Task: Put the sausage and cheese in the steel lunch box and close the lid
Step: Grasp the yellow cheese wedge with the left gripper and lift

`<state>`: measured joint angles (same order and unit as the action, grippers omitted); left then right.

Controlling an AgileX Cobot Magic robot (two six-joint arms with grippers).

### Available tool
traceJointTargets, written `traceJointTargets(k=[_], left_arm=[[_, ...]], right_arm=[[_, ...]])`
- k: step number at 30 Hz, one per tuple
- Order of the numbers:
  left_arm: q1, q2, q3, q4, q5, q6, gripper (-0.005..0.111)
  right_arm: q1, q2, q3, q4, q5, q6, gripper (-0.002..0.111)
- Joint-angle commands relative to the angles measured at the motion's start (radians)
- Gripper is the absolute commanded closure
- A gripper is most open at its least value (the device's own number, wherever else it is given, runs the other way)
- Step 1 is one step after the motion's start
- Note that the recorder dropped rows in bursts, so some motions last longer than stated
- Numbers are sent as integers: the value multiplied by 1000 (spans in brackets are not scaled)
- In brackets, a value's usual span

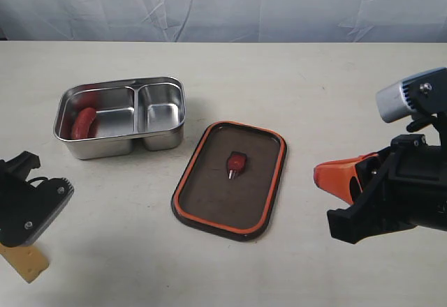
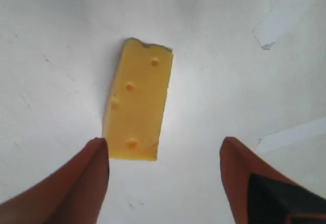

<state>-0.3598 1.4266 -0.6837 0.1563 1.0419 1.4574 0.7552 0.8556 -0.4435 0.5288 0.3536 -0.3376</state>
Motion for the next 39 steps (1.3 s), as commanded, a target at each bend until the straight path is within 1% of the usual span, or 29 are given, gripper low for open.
traceJointTargets(k=[1, 4, 11, 13, 19, 25, 29, 31, 34, 35, 36, 37, 39], left_arm=[[-4, -5, 42, -1, -68, 21, 46], [-4, -5, 71, 19, -117, 68, 46], [-4, -1, 119, 55, -276, 70, 46], [-4, -1, 126, 58, -303, 70, 46], [-4, 6, 126, 58, -302, 70, 46], [-4, 68, 139, 63, -310, 70, 46], [-4, 75, 139, 67, -359, 70, 46], [-4, 75, 139, 67, -363, 69, 50], [-4, 75, 139, 70, -363, 69, 68], [-4, 75, 139, 68, -363, 69, 76], [-2, 75, 139, 57, -357, 64, 80], [-2, 75, 139, 48, -347, 62, 80], [-2, 75, 143, 40, -340, 62, 79]], right_arm=[[-6, -7, 4, -7, -4, -2, 108], [-6, -7, 4, -7, -4, -2, 108], [-6, -7, 4, -7, -4, -2, 108], [-6, -7, 4, -7, -4, -2, 108], [-6, -7, 4, -7, -4, -2, 108], [-6, -7, 4, -7, 0, -2, 108], [-6, -7, 4, -7, 0, -2, 108], [-6, -7, 4, -7, 0, -2, 108], [-6, -7, 4, -7, 0, -2, 108], [-6, -7, 4, -7, 0, -2, 108], [-6, -7, 4, -7, 0, -2, 108], [-6, -7, 4, -7, 0, -2, 108], [-6, -7, 4, -7, 0, -2, 108]])
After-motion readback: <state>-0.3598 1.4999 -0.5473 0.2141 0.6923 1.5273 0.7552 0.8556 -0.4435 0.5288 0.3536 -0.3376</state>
